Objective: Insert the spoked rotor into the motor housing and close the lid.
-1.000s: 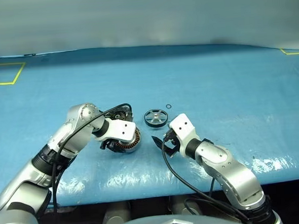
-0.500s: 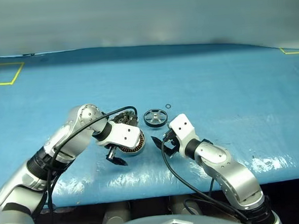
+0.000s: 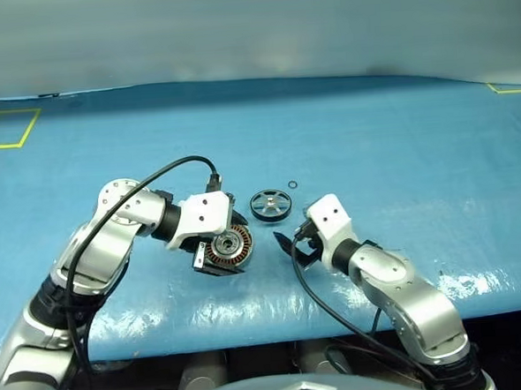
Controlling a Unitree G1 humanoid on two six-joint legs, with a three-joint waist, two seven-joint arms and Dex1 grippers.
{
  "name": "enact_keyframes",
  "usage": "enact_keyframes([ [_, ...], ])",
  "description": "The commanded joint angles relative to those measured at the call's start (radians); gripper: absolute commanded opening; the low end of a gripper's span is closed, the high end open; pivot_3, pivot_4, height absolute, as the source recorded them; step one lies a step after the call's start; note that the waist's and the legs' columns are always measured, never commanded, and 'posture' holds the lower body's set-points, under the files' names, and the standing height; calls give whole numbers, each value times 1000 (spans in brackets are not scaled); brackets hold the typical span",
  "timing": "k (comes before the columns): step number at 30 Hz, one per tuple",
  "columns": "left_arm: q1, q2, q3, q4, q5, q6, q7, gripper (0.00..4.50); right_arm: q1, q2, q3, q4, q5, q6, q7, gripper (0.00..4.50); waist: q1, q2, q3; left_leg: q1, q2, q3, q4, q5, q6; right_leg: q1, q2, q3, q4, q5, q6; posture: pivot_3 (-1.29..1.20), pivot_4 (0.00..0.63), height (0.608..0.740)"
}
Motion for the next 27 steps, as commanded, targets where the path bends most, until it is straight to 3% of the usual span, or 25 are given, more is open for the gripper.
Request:
enact_keyframes([
  [1, 105, -97, 145, -87, -143, 11, 137, 4477, -18, -17, -49, -65, 14, 23, -1, 4500, 2, 0, 0, 0, 0, 0, 0, 0, 0, 0, 0, 0, 0, 0, 0, 0, 150, 740],
  [6, 307, -220, 211, -146, -198, -139, 278, 4477, -111, 33, -90, -39, -20, 74, -91, 4500, 0, 0, 0, 2, 0, 0, 1, 0, 0, 1, 0, 0, 0, 1, 0, 0, 150, 740],
  [12, 498, -231, 176, -150, -144, -312, 369, 4477, -249, 109, -134, 85, -54, 78, -181, 4500, 8, 0, 0, 3, 0, 2, 1, 1, -1, 2, 0, 1, 0, 2, 0, 0, 150, 740],
  [20, 671, -345, 158, -77, -91, -525, 535, 4477, -402, 65, -76, 343, -73, -14, -110, 4500, 8, 0, 0, 3, 0, 3, 0, 1, -1, 1, -1, 2, -1, 3, 0, 0, 150, 740],
  [27, 728, -408, 172, 60, -57, -734, 620, 4477, -538, 24, -25, 534, -75, -9, -16, 4500, 6, 1, 0, 2, 0, 3, -2, 1, -1, 1, -1, 2, -2, 2, -1, 0, 150, 740],
])
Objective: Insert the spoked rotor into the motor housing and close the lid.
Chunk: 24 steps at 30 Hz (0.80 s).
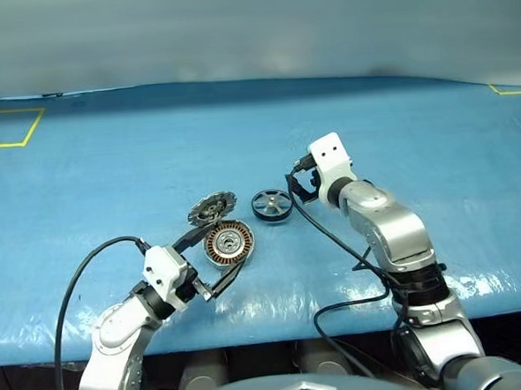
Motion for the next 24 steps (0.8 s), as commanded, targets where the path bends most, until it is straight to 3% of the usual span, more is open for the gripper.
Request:
enact_keyframes([
  [1, 9, -34, 18, 58, 1, -118, 46, 4477, -75, -33, 19, 67, -11, -20, 55, 4500, -2, 0, 0, 0, 0, 0, 0, 0, 0, 0, 0, 0, 0, 0, 0, 0, 150, 740],
  [12, 71, -18, 59, 225, -2, -295, 67, 4477, -205, -134, 128, 344, -89, -142, 204, 4500, -8, 0, 0, 0, 0, 1, -1, 0, 1, -1, 0, 0, -1, 0, 0, 0, 150, 740],
  [24, 92, -16, 58, 283, -31, -371, 46, 4477, -214, -105, 132, 443, -113, -220, 263, 4500, -7, 1, 1, -1, 0, 1, -1, -1, 1, -1, 0, 0, -1, 0, 0, 0, 150, 740],
])
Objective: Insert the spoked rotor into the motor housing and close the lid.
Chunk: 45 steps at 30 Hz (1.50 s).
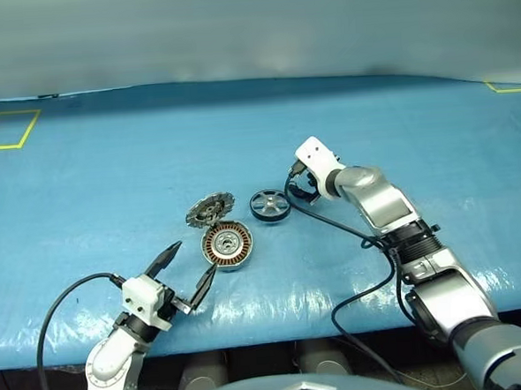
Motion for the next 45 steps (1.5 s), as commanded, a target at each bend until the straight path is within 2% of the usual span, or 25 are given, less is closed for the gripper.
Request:
enact_keyframes([
  [1, 0, 8, 1, 3, -20, -33, -7, 4477, -15, 8, -16, 3, -6, -29, 10, 4500, 0, 0, 0, 0, 0, 0, 0, 0, 0, 0, 0, 0, 0, 0, 0, 0, 150, 740],
  [10, -15, 24, -13, 12, -17, -18, -13, 4477, -8, 70, -70, 96, 6, -49, -30, 4500, -2, 0, 0, 0, 0, 0, 0, 0, 0, 0, 0, 0, 0, 0, 0, 0, 150, 740],
  [18, -21, 31, -26, -8, -38, 10, -11, 4477, 26, 101, -95, 92, 4, -6, -51, 4500, -4, 0, 0, 1, 0, 0, 0, 0, 0, 1, 0, 0, 1, 0, 0, 0, 150, 740],
  [22, -26, 33, -37, -13, -39, 20, -5, 4500, 47, 117, -108, 69, 9, 27, -62, 3262, -3, 0, 0, 2, 0, 0, 0, 0, 0, 1, 0, 0, 1, 0, 0, 0, 150, 740],
  [29, -33, 34, -49, -25, -34, 37, 8, 4500, 87, 139, -120, 43, 13, 78, -84, 3262, -1, 1, -1, 2, 0, 0, 0, 0, 0, 2, 0, 0, 1, 0, 0, 0, 150, 740],
  [31, -33, 35, -51, -29, -31, 41, 11, 4500, 93, 141, -123, 40, 13, 86, -93, 2905, -1, 1, -1, 2, 0, 0, 0, 0, 0, 2, 0, 0, 0, 0, 0, 0, 150, 740],
  [34, -33, 36, -54, -39, -32, 52, 14, 4500, 103, 145, -131, 33, 18, 99, -105, 2081, 0, 1, -1, 2, 0, 0, 0, 0, 0, 2, 0, 0, 0, 0, 0, 0, 150, 740],
  [38, -33, 36, -58, -53, -30, 64, 21, 4500, 115, 157, -149, 25, 33, 118, -121, 752, 3, 1, -2, 2, 0, 0, 1, 0, 0, 3, 0, 0, 0, 0, 0, 0, 150, 740],
  [45, -33, 36, -67, -70, -25, 77, 36, 4500, 128, 156, -147, -3, 30, 112, -146, 660, 6, 1, -3, 2, 0, -1, 1, 0, 0, 3, 0, 0, 0, -1, -1, 0, 150, 740],
])
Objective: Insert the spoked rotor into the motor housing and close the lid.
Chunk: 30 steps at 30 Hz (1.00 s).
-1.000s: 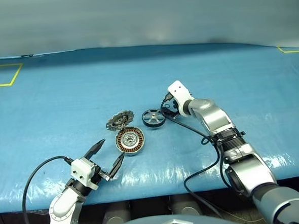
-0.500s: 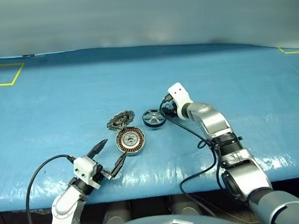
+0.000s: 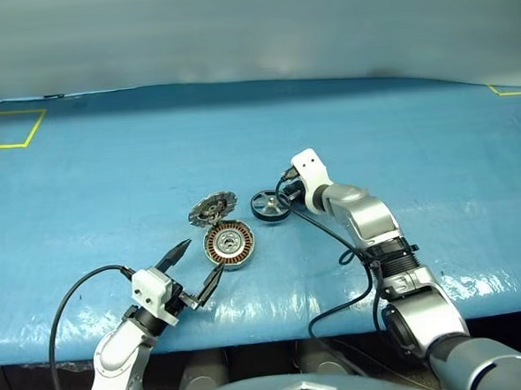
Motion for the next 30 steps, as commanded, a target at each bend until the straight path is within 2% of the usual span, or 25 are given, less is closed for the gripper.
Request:
enact_keyframes([
  [1, 4, 6, -7, -58, 4, 3, 12, 4500, 33, -18, -2, -5, -35, 21, -49, 660, 1, 0, 0, 0, 0, 0, 0, 0, 0, 0, 0, 0, 0, 0, 0, 0, 150, 740],
  [7, 8, 8, -13, -76, 13, 5, 24, 4500, 10, -46, -12, -84, -100, -28, -147, 660, 3, 0, 1, -1, -1, 0, 0, 0, 0, -1, 0, 0, 0, 0, 0, 0, 150, 740],
  [14, 17, 15, -6, -88, 47, -18, 45, 4500, 23, -84, -7, -273, -121, -32, -142, 660, -9, 4, 3, -3, 1, 0, -4, 0, 0, -5, 0, 0, 0, 0, 0, 0, 150, 740],
  [21, 43, 16, -17, -98, 62, -20, 53, 4500, 138, -121, 53, -619, -24, -119, 43, 660, -7, 4, 4, -4, 0, 0, -4, -1, 1, -5, 0, 0, -2, -1, 0, 0, 150, 740],
  [25, 58, 16, -18, -102, 66, -13, 65, 4500, 211, -142, 120, -785, 31, -100, 125, 660, -6, 3, 4, -4, 1, 0, -4, -1, 1, -5, 0, -1, -2, -1, 0, 0, 150, 740],
  [30, 83, 22, -22, -118, 75, 4, 73, 4500, 271, -139, 181, -895, 75, -54, 153, 660, -5, 3, 5, -3, 1, 0, -3, -1, 1, -5, 0, -1, -1, -4, 4, 0, 150, 740],
])
